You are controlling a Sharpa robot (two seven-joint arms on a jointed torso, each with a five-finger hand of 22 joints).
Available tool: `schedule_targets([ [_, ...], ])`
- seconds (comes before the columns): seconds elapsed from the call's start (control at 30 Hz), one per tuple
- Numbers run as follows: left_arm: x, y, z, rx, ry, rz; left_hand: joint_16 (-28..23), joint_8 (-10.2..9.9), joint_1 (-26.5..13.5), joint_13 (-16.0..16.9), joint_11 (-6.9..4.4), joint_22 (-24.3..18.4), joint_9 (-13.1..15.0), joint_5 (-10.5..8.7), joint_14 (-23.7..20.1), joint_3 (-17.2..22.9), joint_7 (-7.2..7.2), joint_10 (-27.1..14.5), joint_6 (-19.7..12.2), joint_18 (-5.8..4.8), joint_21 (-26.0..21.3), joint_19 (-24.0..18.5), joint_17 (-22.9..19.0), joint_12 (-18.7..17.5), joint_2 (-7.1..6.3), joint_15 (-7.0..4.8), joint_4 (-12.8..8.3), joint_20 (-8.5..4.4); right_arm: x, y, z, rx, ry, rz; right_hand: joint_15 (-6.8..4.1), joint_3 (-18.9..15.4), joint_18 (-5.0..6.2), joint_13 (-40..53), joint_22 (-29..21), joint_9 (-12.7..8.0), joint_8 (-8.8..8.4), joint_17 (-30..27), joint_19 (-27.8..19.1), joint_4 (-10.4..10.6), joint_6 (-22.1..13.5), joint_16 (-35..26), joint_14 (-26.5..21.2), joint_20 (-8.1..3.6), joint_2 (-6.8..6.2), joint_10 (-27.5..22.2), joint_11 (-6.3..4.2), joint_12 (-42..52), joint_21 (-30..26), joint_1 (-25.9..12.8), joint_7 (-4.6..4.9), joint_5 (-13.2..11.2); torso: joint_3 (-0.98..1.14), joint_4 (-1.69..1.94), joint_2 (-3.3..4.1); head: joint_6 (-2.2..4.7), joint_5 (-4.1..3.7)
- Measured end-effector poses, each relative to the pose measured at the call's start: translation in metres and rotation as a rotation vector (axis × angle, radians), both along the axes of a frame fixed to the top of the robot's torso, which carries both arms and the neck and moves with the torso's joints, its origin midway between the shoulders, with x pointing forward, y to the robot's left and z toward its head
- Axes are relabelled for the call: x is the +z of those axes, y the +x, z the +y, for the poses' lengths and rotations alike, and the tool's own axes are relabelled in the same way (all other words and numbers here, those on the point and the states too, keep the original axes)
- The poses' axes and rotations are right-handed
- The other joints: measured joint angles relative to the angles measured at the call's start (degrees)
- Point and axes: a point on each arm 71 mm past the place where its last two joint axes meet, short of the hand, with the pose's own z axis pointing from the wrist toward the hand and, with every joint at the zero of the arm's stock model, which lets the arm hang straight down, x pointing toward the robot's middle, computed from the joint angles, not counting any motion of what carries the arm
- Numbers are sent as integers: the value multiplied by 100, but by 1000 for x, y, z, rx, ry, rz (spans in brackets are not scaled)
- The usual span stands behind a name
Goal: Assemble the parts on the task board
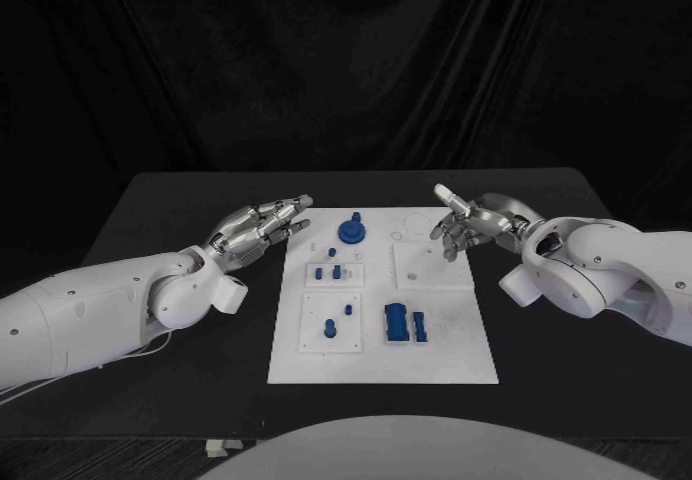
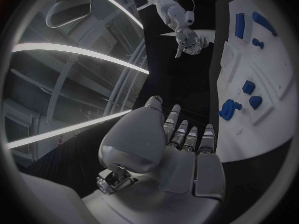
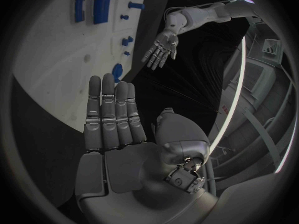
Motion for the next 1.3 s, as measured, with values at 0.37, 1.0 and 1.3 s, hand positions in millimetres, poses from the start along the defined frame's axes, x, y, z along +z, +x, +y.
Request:
schedule_targets([
  [0.37,2,1,-6,26,18,-56,-89,-281,-346,-51,-439,-202,-65,-799,-99,-411,-350,-317,-473,0,-34,-100,-44,-312,-42,-330,-15,-349,-9,4,-11,-18,255,-180,793,-35,-409,-3008,-4099,-1450,-1413,-1415,-4525,-7,-1711,-2553,-3724,824,-80,-2922,734,-2409,-1601,863,-333,-127,52,-8,-51,0,0],
  [1.0,11,4,-21,77,25,-81,-89,-655,-3409,-152,-358,-291,-286,-1538,-102,196,-357,-578,-1426,-227,-54,-122,-45,-711,-492,-409,-651,-921,-6,17,21,-69,421,-249,-232,2100,-947,-4139,-5546,-2551,-2074,-1724,-5619,-1667,-5635,-3178,-6105,-726,-1198,-5722,-394,-3526,-1765,-3942,-664,-597,84,-29,-142,370,-10],
  [1.3,29,7,-46,220,43,-106,-89,-681,-4843,-163,-326,-299,-307,-1923,-102,495,-354,-614,-1858,-408,-54,-122,-44,-761,-859,-409,-950,-962,-10,26,51,-265,525,-232,-232,2100,-947,-4139,-5545,-2553,-2073,-1724,-5619,-1667,-5654,-3178,-6105,-726,-1202,-5722,-394,-3526,-1765,-4118,-665,-597,58,-47,-285,1115,-64],
])
